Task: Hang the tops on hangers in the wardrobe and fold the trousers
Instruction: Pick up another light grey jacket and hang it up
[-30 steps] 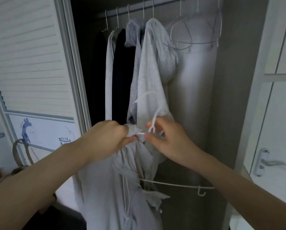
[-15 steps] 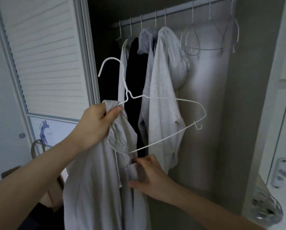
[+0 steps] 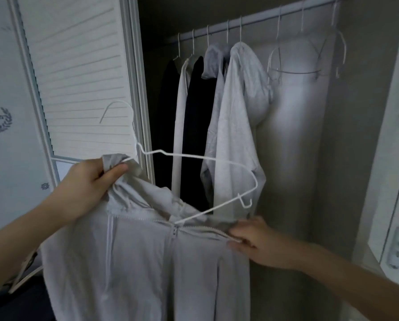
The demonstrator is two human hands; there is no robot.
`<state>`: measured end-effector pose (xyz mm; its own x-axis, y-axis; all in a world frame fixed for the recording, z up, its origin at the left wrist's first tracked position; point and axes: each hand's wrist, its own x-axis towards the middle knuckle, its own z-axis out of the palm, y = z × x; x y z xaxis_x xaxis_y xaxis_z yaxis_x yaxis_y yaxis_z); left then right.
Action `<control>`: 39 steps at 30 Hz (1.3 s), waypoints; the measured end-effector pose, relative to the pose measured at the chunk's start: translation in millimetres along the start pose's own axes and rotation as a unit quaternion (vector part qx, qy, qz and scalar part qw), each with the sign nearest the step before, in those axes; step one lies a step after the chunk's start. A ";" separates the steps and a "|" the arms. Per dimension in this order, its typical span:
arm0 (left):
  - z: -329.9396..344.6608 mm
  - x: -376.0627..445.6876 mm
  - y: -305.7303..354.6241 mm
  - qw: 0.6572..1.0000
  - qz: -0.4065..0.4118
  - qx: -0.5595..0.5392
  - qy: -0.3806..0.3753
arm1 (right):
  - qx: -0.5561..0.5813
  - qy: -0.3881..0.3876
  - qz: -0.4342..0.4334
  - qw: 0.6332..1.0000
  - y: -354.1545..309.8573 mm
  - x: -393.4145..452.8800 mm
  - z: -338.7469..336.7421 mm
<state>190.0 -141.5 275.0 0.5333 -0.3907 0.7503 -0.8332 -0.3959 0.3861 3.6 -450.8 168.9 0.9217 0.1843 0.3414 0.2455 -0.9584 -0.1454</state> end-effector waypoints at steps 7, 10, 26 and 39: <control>2.9 -9.8 -23.5 0.989 0.097 0.110 -0.031 | -0.188 0.044 -0.040 0.980 18.4 -8.3 -43.6; 2.1 -19.0 -22.6 0.968 0.134 0.179 -0.114 | -0.238 0.073 -0.074 0.966 13.1 -11.4 -59.6; 66.3 -18.2 49.9 0.962 0.236 0.036 -0.133 | 0.080 0.200 -0.049 0.975 -52.9 49.7 -95.1; 41.4 5.3 20.0 0.987 0.030 -0.147 -0.061 | 0.152 0.011 0.224 0.963 -2.6 5.8 -105.9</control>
<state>182.2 -185.9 264.5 0.4808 -0.5101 0.7132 -0.8605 -0.1183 0.4955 -23.5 -470.3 269.6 0.9498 -0.2400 0.2006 -0.0947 -0.8319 -0.5468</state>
